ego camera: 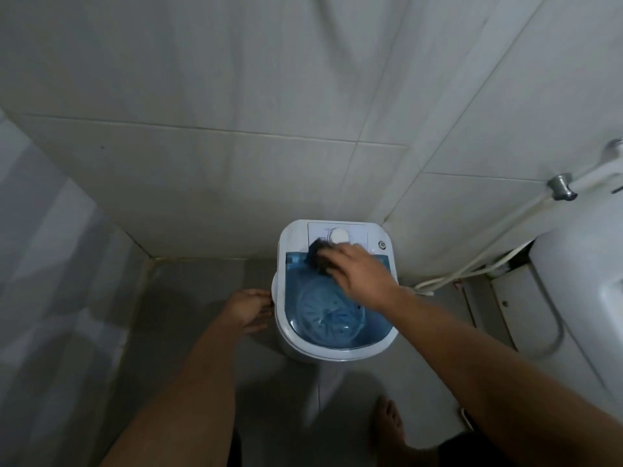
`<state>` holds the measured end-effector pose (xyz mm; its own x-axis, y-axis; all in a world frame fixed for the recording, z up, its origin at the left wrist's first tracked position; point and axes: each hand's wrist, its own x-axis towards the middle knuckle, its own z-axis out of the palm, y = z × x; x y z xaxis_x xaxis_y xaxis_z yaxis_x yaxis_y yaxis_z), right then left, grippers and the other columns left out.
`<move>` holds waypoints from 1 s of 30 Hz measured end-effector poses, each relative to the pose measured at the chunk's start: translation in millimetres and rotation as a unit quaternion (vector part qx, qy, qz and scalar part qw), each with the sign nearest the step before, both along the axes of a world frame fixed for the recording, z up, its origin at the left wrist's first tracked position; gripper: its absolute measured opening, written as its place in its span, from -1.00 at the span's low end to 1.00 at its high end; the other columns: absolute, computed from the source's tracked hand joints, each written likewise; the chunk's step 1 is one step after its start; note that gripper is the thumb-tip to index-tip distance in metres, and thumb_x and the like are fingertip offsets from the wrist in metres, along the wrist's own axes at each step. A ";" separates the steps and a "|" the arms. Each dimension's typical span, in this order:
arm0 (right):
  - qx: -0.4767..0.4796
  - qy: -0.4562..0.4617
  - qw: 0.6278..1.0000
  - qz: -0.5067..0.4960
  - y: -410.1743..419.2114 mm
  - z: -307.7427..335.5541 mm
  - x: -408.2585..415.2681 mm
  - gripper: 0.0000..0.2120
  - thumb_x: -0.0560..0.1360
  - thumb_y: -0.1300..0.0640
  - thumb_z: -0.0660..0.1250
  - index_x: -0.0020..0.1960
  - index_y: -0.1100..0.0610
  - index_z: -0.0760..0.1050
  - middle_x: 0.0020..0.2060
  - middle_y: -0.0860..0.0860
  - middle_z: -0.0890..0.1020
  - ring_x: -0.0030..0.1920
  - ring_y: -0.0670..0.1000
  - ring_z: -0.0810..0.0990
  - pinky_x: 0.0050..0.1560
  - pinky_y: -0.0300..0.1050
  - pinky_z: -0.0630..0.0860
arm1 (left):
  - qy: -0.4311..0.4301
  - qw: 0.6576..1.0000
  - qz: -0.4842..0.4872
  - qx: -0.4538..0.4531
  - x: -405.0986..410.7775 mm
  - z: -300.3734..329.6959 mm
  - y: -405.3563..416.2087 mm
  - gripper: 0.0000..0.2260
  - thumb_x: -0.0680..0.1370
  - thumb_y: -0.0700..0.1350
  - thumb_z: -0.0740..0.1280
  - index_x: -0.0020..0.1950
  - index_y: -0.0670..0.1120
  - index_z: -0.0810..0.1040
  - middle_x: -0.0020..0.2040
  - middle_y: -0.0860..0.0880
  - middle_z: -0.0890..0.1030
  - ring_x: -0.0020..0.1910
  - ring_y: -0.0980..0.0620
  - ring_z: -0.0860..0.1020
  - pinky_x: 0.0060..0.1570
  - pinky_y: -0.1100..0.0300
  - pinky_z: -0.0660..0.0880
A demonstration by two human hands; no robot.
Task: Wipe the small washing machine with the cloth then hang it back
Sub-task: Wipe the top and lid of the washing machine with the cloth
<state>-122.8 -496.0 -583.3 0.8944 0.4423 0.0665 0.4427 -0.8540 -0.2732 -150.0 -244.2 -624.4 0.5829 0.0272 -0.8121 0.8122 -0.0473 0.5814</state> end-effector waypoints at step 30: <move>0.081 -0.060 0.988 -0.115 -53.2 -26.6 -36.2 -0.56 0.56 0.15 0.36 0.44 0.02 0.51 0.23 0.14 0.54 0.15 0.20 0.54 0.06 0.11 0.60 | -0.050 0.997 -0.019 0.055 10.3 -24.1 -6.9 -0.86 0.61 -0.09 0.36 -0.07 -0.14 0.52 -0.09 -0.14 0.64 -0.24 0.02 0.60 -0.19 0.14 0.50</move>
